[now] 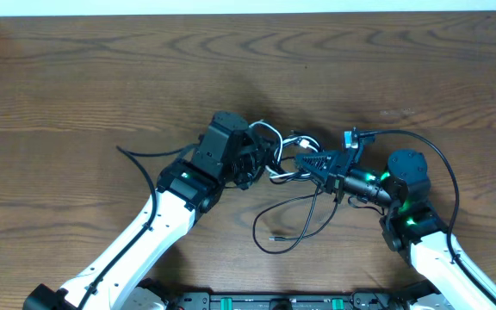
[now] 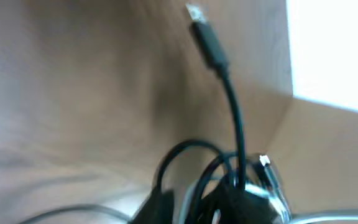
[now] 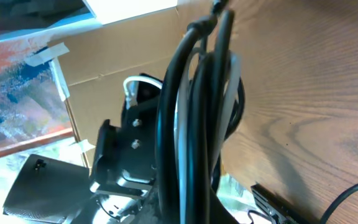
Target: Untangle cables
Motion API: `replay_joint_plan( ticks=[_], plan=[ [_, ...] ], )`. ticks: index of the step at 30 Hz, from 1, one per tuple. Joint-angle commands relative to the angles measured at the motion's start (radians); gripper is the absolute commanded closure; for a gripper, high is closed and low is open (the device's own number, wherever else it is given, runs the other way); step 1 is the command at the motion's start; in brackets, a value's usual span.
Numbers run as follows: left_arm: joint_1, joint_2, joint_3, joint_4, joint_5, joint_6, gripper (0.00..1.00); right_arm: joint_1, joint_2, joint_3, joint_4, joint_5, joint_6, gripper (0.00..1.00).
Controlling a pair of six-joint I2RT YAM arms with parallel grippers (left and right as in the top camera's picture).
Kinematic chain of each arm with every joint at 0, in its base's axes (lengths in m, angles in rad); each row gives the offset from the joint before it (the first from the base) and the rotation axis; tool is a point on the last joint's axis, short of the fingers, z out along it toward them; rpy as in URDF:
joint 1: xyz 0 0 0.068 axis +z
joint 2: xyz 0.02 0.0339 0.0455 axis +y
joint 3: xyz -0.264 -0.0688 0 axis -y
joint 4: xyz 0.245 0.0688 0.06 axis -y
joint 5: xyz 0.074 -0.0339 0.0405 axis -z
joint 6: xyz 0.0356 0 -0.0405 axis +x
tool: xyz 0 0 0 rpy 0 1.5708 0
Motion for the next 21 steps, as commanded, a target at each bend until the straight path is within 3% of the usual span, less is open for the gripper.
replay_joint_plan(
  ticks=[1, 4, 8, 10, 15, 18, 21],
  plan=[
    [0.001, -0.003, 0.01, 0.06, 0.013, -0.006, 0.9, -0.006, -0.005, 0.008, 0.009, -0.062, 0.004, 0.99],
    [0.001, -0.003, 0.01, 0.109, 0.012, 0.013, 0.92, -0.006, -0.005, 0.008, 0.009, -0.064, -0.013, 0.99],
    [0.013, -0.003, 0.01, 0.123, -0.027, 0.201, 0.92, -0.007, -0.005, 0.008, -0.01, -0.045, -0.155, 0.96],
    [0.032, -0.003, 0.01, 0.116, -0.031, 0.297, 0.93, -0.007, -0.005, 0.008, -0.052, -0.001, -0.299, 0.91],
    [0.117, -0.004, 0.01, 0.029, -0.028, 0.309, 0.93, -0.006, -0.005, 0.008, -0.275, 0.174, -0.855, 0.82],
    [0.175, -0.004, 0.01, -0.021, -0.025, 0.323, 0.92, -0.006, -0.005, 0.008, -0.419, 0.316, -0.957, 0.8],
    [0.215, -0.004, 0.01, -0.015, 0.022, 0.437, 0.93, -0.007, -0.005, 0.008, -0.465, 0.379, -0.999, 0.77]
  ],
)
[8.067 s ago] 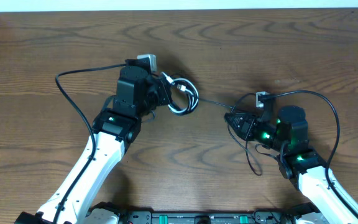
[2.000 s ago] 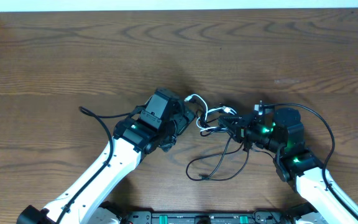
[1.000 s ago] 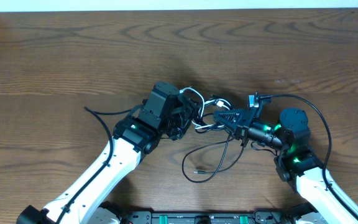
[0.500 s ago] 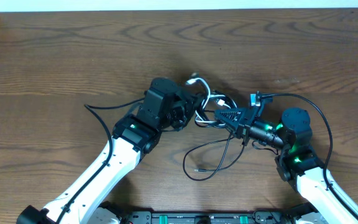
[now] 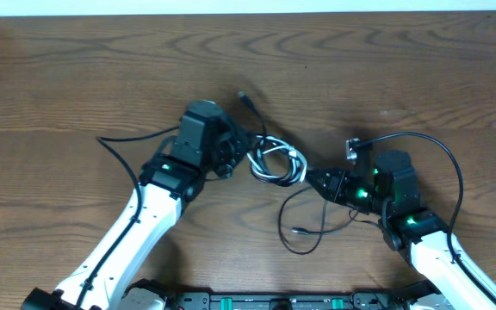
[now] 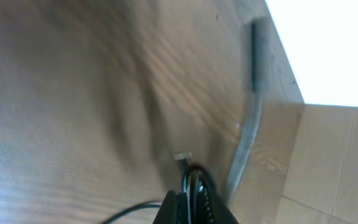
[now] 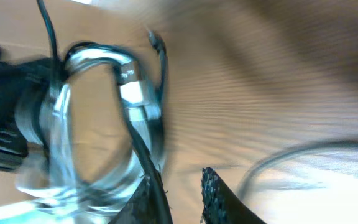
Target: Untangle cables
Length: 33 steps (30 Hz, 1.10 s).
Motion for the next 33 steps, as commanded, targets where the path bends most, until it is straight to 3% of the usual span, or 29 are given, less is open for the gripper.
replay_joint_plan(
  ticks=[1, 5, 8, 11, 15, 19, 23, 27, 30, 31, 32, 33],
  plan=[
    [0.056, -0.004, 0.01, 0.006, 0.01, 0.142, 0.92, -0.002, -0.005, 0.001, -0.016, 0.144, -0.195, 0.76],
    [0.063, -0.004, 0.01, -0.004, 0.004, 0.129, 0.93, -0.001, -0.006, 0.002, -0.007, 0.118, -0.214, 0.66],
    [0.062, -0.004, 0.01, -0.064, -0.072, -0.017, 0.93, -0.001, -0.007, 0.002, 0.017, -0.011, -0.328, 0.6],
    [0.063, -0.004, 0.01, -0.208, -0.217, -0.176, 0.92, -0.002, -0.02, 0.002, 0.053, -0.172, -0.392, 0.46],
    [0.062, -0.004, 0.01, -0.343, -0.312, -0.232, 0.92, -0.001, -0.043, 0.002, 0.212, -0.418, -0.362, 0.42],
    [0.062, -0.003, 0.01, -0.462, -0.469, -0.223, 0.92, 0.019, -0.056, 0.002, 0.379, -0.486, -0.233, 0.34],
    [0.062, -0.003, 0.01, -0.553, -0.565, -0.208, 0.92, 0.082, -0.057, 0.002, 0.378, -0.348, -0.265, 0.28],
    [0.062, -0.003, 0.01, -0.556, -0.565, -0.174, 0.92, 0.153, -0.057, 0.002, 0.181, 0.035, -0.327, 0.25],
    [0.062, -0.003, 0.01, -0.555, -0.565, -0.174, 0.92, 0.192, -0.057, 0.002, 0.008, 0.277, -0.248, 0.21],
    [0.062, -0.003, 0.01, -0.555, -0.565, -0.174, 0.92, 0.194, -0.057, 0.002, -0.03, 0.286, -0.224, 0.18],
    [0.062, -0.003, 0.01, -0.555, -0.565, -0.175, 0.92, 0.194, -0.057, 0.002, -0.072, 0.28, -0.196, 0.05],
    [0.062, -0.003, 0.01, -0.552, -0.565, -0.175, 0.92, 0.194, -0.057, 0.002, -0.099, 0.261, -0.175, 0.01]
  ],
)
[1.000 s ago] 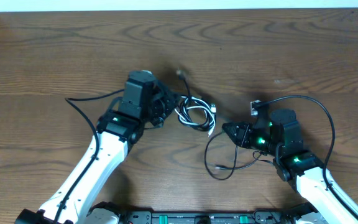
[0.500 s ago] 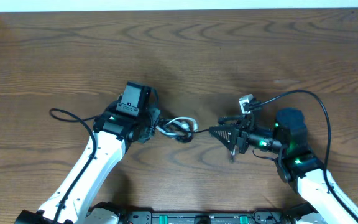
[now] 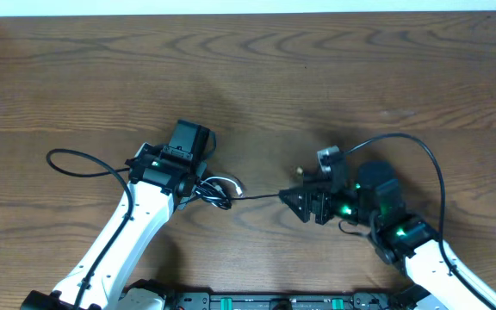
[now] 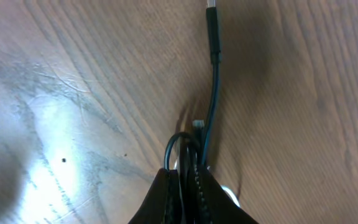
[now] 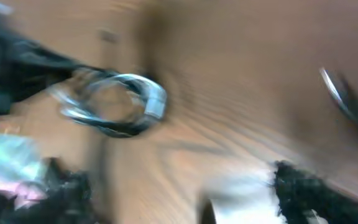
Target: Untangle cables
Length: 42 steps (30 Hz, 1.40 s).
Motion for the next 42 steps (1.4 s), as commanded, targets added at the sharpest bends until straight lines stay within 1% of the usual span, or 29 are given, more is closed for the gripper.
replay_joint_plan(
  ticks=[1, 3, 5, 7, 9, 11, 15, 16, 18, 20, 21, 23, 26, 28, 30, 31, 32, 33, 34, 35, 36, 37, 39, 40, 42],
  plan=[
    [0.006, -0.003, 0.009, 0.006, -0.039, 0.01, 0.92, 0.01, -0.005, 0.005, -0.081, 0.138, 0.113, 0.01],
    [0.006, -0.003, 0.009, 0.029, -0.04, 0.011, 0.92, 0.008, -0.005, 0.012, -0.114, 0.069, 0.151, 0.01],
    [0.006, -0.003, 0.009, 0.068, -0.04, 0.028, 0.92, 0.008, -0.005, 0.033, -0.17, 0.048, 0.163, 0.01],
    [0.006, -0.003, 0.009, 0.113, -0.04, 0.084, 0.92, 0.004, -0.005, 0.074, -0.272, 0.08, 0.162, 0.01],
    [0.006, -0.003, 0.009, 0.148, -0.051, 0.131, 0.92, -0.006, -0.005, 0.124, -0.37, 0.069, 0.149, 0.01],
    [0.006, -0.003, 0.009, 0.173, -0.076, 0.158, 0.92, -0.019, -0.005, 0.186, -0.476, -0.002, 0.123, 0.01],
    [0.006, -0.003, 0.009, 0.206, -0.118, 0.157, 0.92, -0.031, -0.005, 0.315, -0.724, -0.187, 0.073, 0.01],
    [0.006, -0.003, 0.009, 0.215, -0.119, 0.157, 0.92, -0.031, -0.005, 0.33, -0.755, -0.228, 0.064, 0.01],
    [0.006, -0.003, 0.009, 0.238, -0.118, 0.157, 0.92, -0.031, -0.005, 0.361, -0.801, -0.406, 0.015, 0.01],
    [0.006, -0.003, 0.009, 0.256, -0.117, 0.157, 0.92, -0.031, -0.005, 0.365, -0.762, -0.547, -0.008, 0.01],
    [0.006, -0.003, 0.009, 0.258, -0.116, 0.157, 0.92, -0.03, -0.005, 0.365, -0.724, -0.583, -0.033, 0.01],
    [0.005, -0.003, 0.009, 0.252, -0.11, 0.157, 0.92, -0.024, -0.005, 0.365, -0.635, -0.557, -0.133, 0.01],
    [0.004, -0.003, 0.009, 0.225, -0.092, 0.156, 0.92, -0.011, -0.002, 0.365, -0.526, -0.455, -0.318, 0.01],
    [0.004, -0.003, 0.009, 0.221, -0.087, 0.156, 0.92, 0.011, 0.006, 0.365, -0.464, -0.336, -0.372, 0.02],
    [0.004, -0.003, 0.009, 0.222, -0.048, 0.153, 0.84, 0.035, 0.016, 0.365, -0.416, -0.23, -0.393, 0.03],
    [0.004, -0.003, 0.009, 0.222, -0.018, 0.153, 0.83, 0.049, 0.021, 0.365, -0.398, -0.191, -0.41, 0.03],
    [0.004, -0.003, 0.009, 0.221, 0.015, 0.153, 0.79, 0.061, 0.026, 0.365, -0.386, -0.166, -0.426, 0.04],
    [0.004, -0.003, 0.009, 0.221, 0.064, 0.153, 0.79, 0.073, 0.031, 0.365, -0.377, -0.149, -0.443, 0.05],
    [0.004, -0.003, 0.009, 0.22, 0.112, 0.152, 0.81, 0.083, 0.035, 0.364, -0.372, -0.137, -0.457, 0.1],
    [0.004, -0.003, 0.009, 0.22, 0.171, 0.152, 0.92, 0.094, 0.042, 0.364, -0.369, -0.118, -0.469, 0.15],
    [0.004, -0.003, 0.009, 0.217, 0.218, 0.144, 0.92, 0.103, 0.049, 0.364, -0.37, -0.097, -0.48, 0.19],
    [0.004, -0.003, 0.009, 0.214, 0.252, 0.118, 0.93, 0.113, 0.06, 0.364, -0.37, -0.068, -0.486, 0.2],
    [0.004, -0.003, 0.009, 0.201, 0.263, 0.049, 0.93, 0.131, 0.085, 0.364, -0.365, -0.021, -0.486, 0.21],
    [0.004, -0.003, 0.009, 0.194, 0.255, 0.017, 0.93, 0.14, 0.103, 0.364, -0.361, -0.004, -0.486, 0.23],
    [0.004, -0.002, 0.009, 0.188, 0.226, -0.019, 0.92, 0.143, 0.128, 0.364, -0.351, 0.003, -0.485, 0.37]
  ],
)
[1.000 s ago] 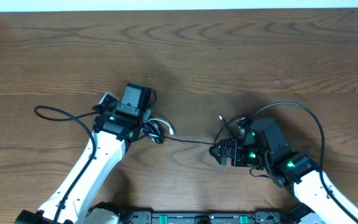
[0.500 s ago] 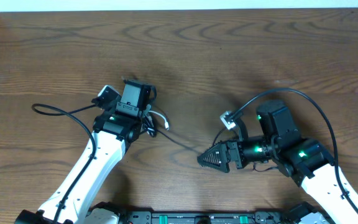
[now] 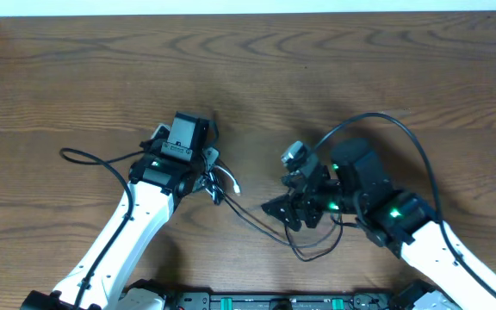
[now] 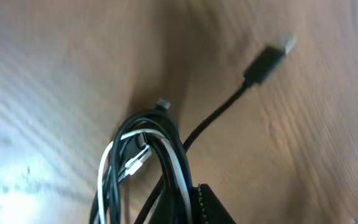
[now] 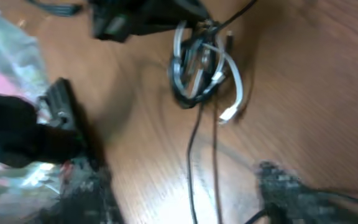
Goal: Untangle cables
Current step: 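Bring the right gripper back to the bundle held by the left gripper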
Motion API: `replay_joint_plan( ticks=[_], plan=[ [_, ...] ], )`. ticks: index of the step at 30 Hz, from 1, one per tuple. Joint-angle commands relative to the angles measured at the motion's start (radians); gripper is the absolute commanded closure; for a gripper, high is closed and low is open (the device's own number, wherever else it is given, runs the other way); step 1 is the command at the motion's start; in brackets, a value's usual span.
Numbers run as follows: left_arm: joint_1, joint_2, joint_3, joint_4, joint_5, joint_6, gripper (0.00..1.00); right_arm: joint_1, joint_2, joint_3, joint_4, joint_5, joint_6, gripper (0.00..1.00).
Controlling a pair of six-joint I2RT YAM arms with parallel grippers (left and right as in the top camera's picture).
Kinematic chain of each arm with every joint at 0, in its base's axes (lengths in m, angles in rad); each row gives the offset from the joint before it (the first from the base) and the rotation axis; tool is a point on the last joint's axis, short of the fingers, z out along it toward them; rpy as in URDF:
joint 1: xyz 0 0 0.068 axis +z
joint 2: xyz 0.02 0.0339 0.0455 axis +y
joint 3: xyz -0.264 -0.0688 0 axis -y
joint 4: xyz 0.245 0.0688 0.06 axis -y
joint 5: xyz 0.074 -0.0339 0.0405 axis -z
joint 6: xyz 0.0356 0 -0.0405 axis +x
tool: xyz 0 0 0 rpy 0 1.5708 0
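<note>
A tangled bundle of black and white cables (image 3: 216, 179) hangs from my left gripper (image 3: 207, 175), which is shut on it. In the left wrist view the strands (image 4: 143, 155) run down into the shut jaws, and a black USB plug (image 4: 271, 55) sticks out over the wood. Two thin black strands (image 5: 192, 163) lead from the bundle (image 5: 199, 62) and pass between the wide-apart fingers of my right gripper (image 5: 185, 183). That gripper (image 3: 276, 209) is open, right of the bundle, and touches nothing I can see.
A black cable loop (image 3: 83, 158) lies left of the left arm. A long black arc (image 3: 420, 164) curves over the right arm, and slack loops (image 3: 313, 251) lie below the right gripper. The wooden table (image 3: 334, 69) stretches away behind.
The black strand that ran straight from the bundle to my right gripper now lies slack in loops. My left gripper has shifted slightly up with the bundle. The right gripper sits a little lower and further left.
Both grippers were close together on the bundle at mid-table. Then they stood apart with the bundle between them, the right on a black strand. Later the left had the bundle further left, a strand stretched toward the open right gripper. Now that strand is slack.
</note>
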Motion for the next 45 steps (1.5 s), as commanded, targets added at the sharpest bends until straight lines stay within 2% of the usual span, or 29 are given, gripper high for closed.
replay_joint_plan(
  ticks=[1, 7, 11, 13, 16, 22, 27, 34, 38, 41, 43, 45],
  plan=[
    [0.004, 0.001, 0.009, -0.012, 0.027, -0.117, 0.92, 0.014, 0.049, 0.016, 0.016, 0.081, -0.037, 0.4],
    [-0.001, 0.074, 0.009, -0.011, 0.031, -0.251, 0.91, 0.013, 0.067, 0.016, 0.034, 0.081, 0.035, 0.39],
    [-0.016, 0.17, 0.009, 0.015, 0.038, -0.265, 0.92, 0.013, 0.067, 0.016, 0.037, 0.082, 0.047, 0.31],
    [-0.016, 0.209, 0.009, 0.027, 0.077, -0.266, 0.92, 0.014, 0.069, 0.015, 0.037, 0.082, 0.003, 0.31],
    [-0.012, 0.24, 0.009, 0.037, 0.127, -0.266, 0.92, 0.014, 0.084, 0.014, 0.04, 0.082, -0.062, 0.33],
    [-0.008, 0.228, 0.01, 0.037, 0.167, -0.266, 0.92, 0.014, 0.168, 0.014, 0.114, -0.041, -0.046, 0.36],
    [0.01, 0.209, 0.01, 0.04, 0.235, -0.266, 0.92, 0.019, 0.277, 0.014, 0.22, -0.168, 0.076, 0.36],
    [0.057, 0.198, 0.01, 0.041, 0.296, -0.265, 0.92, 0.074, 0.378, 0.014, 0.29, -0.219, 0.109, 0.44],
    [0.064, 0.198, 0.01, 0.04, 0.3, -0.261, 0.92, 0.106, 0.42, 0.014, 0.345, -0.192, 0.162, 0.45],
    [0.064, 0.198, 0.01, 0.041, 0.347, -0.261, 0.92, 0.129, 0.447, 0.014, 0.397, -0.101, 0.224, 0.45],
    [0.064, 0.198, 0.01, 0.041, 0.368, -0.261, 0.92, 0.158, 0.471, 0.014, 0.419, 0.046, 0.275, 0.51],
    [0.064, 0.198, 0.01, 0.04, 0.376, -0.261, 0.92, 0.171, 0.481, 0.014, 0.44, 0.09, 0.303, 0.54]
  ],
)
